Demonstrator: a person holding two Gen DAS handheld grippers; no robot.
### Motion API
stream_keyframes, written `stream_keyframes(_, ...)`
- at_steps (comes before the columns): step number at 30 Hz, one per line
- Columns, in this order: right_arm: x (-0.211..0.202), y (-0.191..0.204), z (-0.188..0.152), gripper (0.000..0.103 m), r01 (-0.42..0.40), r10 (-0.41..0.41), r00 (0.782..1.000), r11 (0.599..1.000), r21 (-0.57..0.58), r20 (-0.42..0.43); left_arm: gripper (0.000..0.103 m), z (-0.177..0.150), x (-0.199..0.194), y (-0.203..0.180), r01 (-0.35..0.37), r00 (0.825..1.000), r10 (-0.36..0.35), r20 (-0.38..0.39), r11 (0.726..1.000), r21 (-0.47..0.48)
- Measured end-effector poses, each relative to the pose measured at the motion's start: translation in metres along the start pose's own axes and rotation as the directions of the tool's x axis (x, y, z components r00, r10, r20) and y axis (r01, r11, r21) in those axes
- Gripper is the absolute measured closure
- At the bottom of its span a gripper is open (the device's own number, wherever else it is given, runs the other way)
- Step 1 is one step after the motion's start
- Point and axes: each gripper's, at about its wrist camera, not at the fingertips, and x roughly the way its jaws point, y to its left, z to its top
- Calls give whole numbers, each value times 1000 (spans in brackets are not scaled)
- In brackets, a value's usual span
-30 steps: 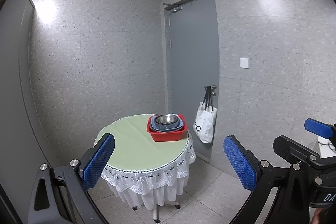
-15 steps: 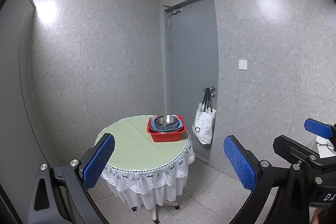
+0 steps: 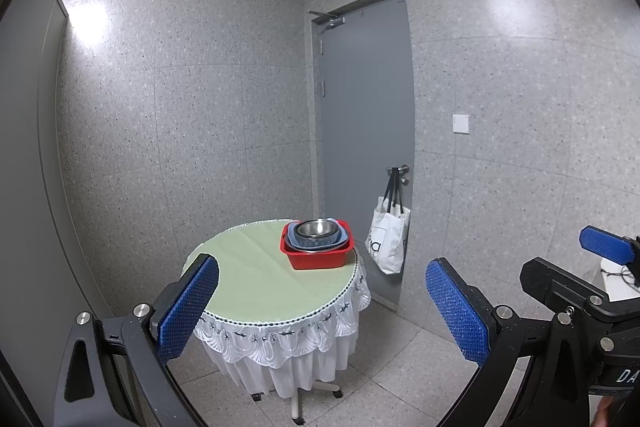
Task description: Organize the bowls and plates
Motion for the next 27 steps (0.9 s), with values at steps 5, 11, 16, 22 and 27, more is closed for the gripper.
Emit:
stream_keyframes(5, -3, 3, -1, 0, 0, 0, 1000, 1000, 0, 1, 0, 1, -4, 3, 1, 1000, -1, -3, 1000, 1)
stream_keyframes(11, -4, 6, -2, 0, -3, 3, 1000, 1000, 5, 0, 1, -1, -9, 6, -1, 1000, 1, 0, 1000, 6)
stream_keyframes(16, -9, 12, -4, 0, -7, 7, 1000, 1000, 4, 0, 0, -2, -10, 8, 3, 1000, -3, 0, 1000, 3)
stream_keyframes(22, -12, 15, -5, 0, -7, 7, 1000, 1000, 3, 1, 1, -4, -9, 8, 6, 1000, -6, 5, 1000, 5)
stream_keyframes(27, -13, 17, -5, 0, -4, 4, 1000, 1000, 4, 1, 0, -8, -11, 8, 7, 1000, -7, 5, 1000, 3)
